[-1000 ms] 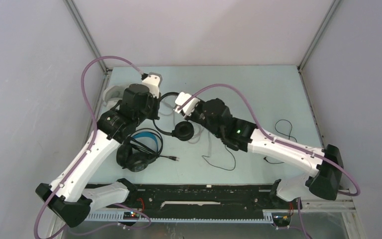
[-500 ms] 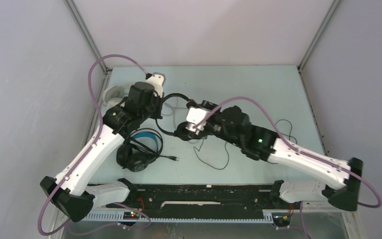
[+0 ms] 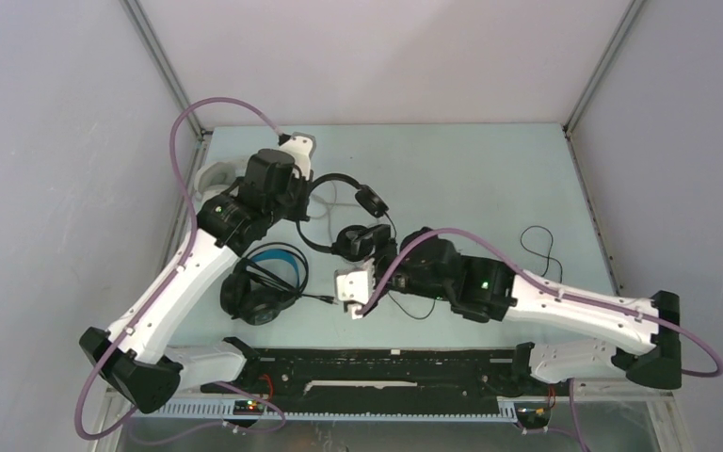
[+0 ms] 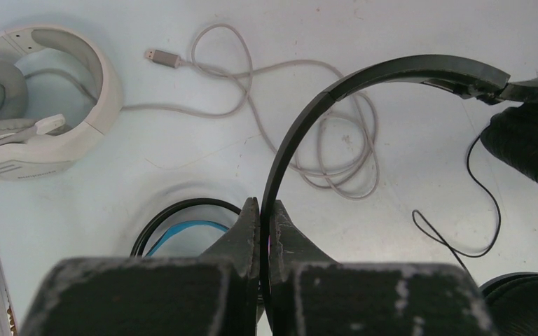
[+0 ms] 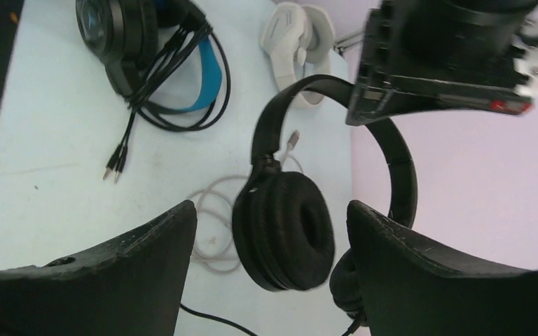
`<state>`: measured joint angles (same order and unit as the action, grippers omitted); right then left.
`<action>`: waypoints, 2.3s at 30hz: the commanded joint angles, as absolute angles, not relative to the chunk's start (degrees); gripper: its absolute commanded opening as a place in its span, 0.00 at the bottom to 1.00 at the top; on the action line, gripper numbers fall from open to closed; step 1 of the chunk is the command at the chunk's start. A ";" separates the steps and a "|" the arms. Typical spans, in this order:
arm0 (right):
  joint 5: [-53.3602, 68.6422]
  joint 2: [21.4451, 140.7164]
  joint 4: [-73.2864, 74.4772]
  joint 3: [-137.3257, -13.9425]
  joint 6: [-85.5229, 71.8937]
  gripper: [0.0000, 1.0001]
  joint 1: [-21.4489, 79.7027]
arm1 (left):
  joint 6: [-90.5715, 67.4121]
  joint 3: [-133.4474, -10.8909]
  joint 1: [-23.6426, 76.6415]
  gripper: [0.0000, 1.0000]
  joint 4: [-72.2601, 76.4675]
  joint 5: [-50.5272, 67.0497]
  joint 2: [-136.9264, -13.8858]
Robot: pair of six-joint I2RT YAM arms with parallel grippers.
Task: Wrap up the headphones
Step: Wrap the headphones cable around the headphones.
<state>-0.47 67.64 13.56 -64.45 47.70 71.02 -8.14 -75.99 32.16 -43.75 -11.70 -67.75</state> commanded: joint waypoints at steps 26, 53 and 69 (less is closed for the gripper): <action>12.97 73.57 11.52 -67.51 26.85 0.16 60.79 | -7.69 -66.06 31.43 0.00 -19.52 -4.47 -55.25; 16.34 77.57 11.79 -69.04 24.23 0.12 56.90 | -5.31 -64.50 32.05 0.00 -16.32 3.67 -57.46; 19.36 71.82 19.26 -68.91 25.23 0.53 59.15 | -3.19 -69.78 31.67 0.00 -24.93 -7.67 -60.53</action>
